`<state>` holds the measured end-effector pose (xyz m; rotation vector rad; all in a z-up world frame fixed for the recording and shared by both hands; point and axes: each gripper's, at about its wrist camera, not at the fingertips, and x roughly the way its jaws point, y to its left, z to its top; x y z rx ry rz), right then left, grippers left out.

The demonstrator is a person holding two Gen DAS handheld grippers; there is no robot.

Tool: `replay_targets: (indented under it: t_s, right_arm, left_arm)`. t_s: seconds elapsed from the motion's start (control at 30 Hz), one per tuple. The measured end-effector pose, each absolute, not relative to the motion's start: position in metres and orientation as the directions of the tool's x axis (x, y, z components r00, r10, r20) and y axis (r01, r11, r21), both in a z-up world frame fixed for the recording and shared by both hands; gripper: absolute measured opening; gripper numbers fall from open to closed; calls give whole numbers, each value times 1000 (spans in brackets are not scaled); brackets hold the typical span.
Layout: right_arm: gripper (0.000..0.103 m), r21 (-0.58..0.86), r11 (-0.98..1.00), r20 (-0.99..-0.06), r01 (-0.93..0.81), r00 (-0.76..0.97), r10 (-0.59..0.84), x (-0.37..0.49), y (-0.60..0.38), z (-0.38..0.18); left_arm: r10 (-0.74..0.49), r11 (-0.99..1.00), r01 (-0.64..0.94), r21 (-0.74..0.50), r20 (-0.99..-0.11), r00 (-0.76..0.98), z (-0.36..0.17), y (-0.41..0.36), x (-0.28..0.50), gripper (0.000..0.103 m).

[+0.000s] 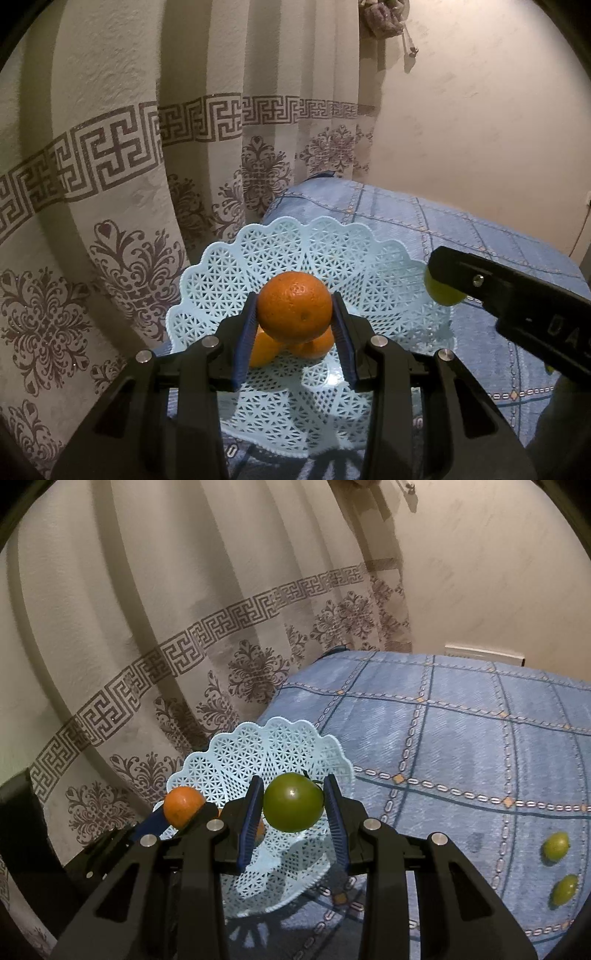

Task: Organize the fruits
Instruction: 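Carry the orange and green tomato to the basket and release both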

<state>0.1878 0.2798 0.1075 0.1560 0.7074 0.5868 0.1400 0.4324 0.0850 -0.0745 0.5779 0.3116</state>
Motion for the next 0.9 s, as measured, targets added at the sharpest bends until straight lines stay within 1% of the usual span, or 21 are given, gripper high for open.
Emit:
replay_targets:
  t_s: [0.37, 0.43, 0.57, 0.6, 0.7, 0.73, 0.9]
  right_arm:
    - [34, 326, 831, -581, -450, 599, 552, 193, 280, 96]
    - [34, 325, 831, -581, -451, 598, 552, 193, 280, 96]
    - [34, 324, 830, -582, -454, 596, 553, 193, 280, 95]
    - [36, 325, 829, -582, -455, 594, 555, 193, 280, 95]
    - [36, 329, 828, -583, -454, 593, 556, 193, 279, 94]
    - [36, 332, 829, -585, -449, 592, 555, 193, 279, 94]
    - [43, 349, 829, -574, -436, 600, 557, 194, 275, 94]
  left_arm:
    - [280, 946, -324, 19, -552, 785, 82, 436, 142, 41]
    - [284, 946, -324, 24, -542, 791, 84, 433, 139, 48]
    - [285, 947, -321, 28, -536, 794, 84, 431, 139, 50]
    - [286, 946, -322, 28, -538, 793, 83, 431, 139, 50]
    - [293, 943, -333, 25, -535, 792, 83, 432, 138, 65]
    - [297, 941, -336, 25, -532, 793, 83, 432, 138, 67]
    - [303, 939, -342, 26, -534, 790, 83, 432, 136, 72]
